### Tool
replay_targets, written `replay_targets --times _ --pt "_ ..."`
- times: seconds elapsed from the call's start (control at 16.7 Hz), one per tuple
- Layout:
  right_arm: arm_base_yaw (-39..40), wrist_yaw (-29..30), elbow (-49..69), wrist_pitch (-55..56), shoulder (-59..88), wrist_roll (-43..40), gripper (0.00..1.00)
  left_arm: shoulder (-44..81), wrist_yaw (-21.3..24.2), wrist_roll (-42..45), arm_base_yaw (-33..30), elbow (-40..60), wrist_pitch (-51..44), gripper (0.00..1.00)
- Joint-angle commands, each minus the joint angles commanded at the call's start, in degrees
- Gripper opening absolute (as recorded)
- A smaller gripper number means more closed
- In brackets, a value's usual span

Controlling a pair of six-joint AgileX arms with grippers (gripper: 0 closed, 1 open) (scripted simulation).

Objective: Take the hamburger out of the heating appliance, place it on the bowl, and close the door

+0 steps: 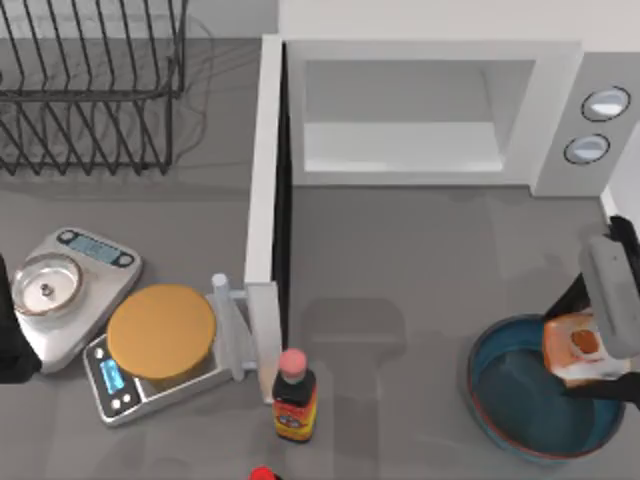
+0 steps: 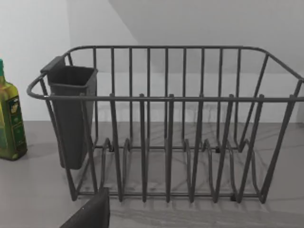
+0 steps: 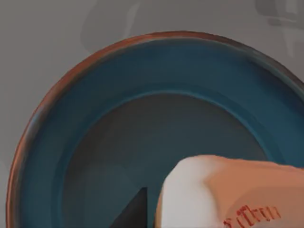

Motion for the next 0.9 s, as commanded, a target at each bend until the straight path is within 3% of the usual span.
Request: replay_targets --times 0.48,0.9 --pt "-0.48 -1.8 -0.62 -2.56 0.05 -0.16 0.0 0.0 0.0 0.0 0.0 0.0 0.0 1.0" --pt "4.18 -1.2 -5.1 10.91 4.19 6.29 0.0 0.0 0.0 0.0 0.0 0.0 0.0 1.0"
